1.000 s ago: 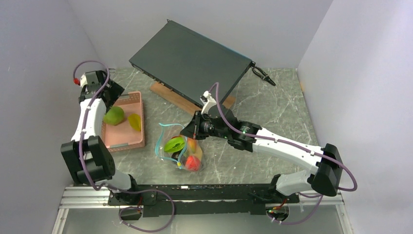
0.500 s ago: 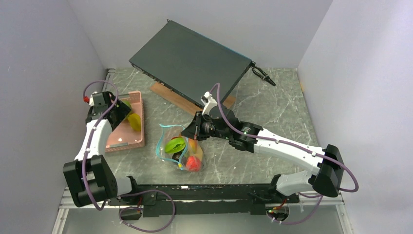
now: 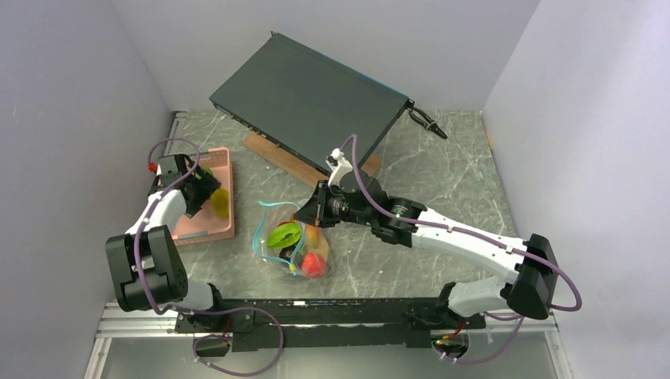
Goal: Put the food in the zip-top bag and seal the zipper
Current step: Pick up the fake fruit from the bin.
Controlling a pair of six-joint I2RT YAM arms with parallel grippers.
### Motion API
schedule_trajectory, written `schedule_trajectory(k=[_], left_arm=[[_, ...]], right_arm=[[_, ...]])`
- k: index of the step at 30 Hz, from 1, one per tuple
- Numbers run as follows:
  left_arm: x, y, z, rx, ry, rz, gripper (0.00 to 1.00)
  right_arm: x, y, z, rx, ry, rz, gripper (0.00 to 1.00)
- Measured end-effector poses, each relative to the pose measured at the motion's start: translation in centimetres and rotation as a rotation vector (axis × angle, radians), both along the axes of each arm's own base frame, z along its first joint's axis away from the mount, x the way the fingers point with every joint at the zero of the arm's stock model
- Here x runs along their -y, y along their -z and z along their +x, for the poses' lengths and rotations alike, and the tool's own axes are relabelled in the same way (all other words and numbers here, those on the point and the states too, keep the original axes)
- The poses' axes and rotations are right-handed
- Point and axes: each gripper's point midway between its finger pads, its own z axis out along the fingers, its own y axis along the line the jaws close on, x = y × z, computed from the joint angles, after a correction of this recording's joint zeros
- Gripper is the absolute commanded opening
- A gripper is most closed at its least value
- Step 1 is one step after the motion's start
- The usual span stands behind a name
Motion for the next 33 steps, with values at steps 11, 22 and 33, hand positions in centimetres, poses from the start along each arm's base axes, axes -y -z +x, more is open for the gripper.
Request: schedule_trajectory(k=[11, 22, 33], left_arm=[[1.4, 2.4, 0.1, -0.038, 0.028, -0.088, 0.88], [2.4, 3.5, 0.3, -0.056, 0.029, -0.158, 0.63], [1.2, -1.0, -1.2, 0.009, -0.008, -0.056, 0.35]], right_arm=[[0.0, 0.1, 0.0, -0.002, -0.001, -0.003, 0.0], [-0.1, 0.1, 0.0, -0.003, -0.001, -0.002, 0.0], [-0.1, 0.1, 0.0, -0.003, 0.0, -0.001, 0.0]])
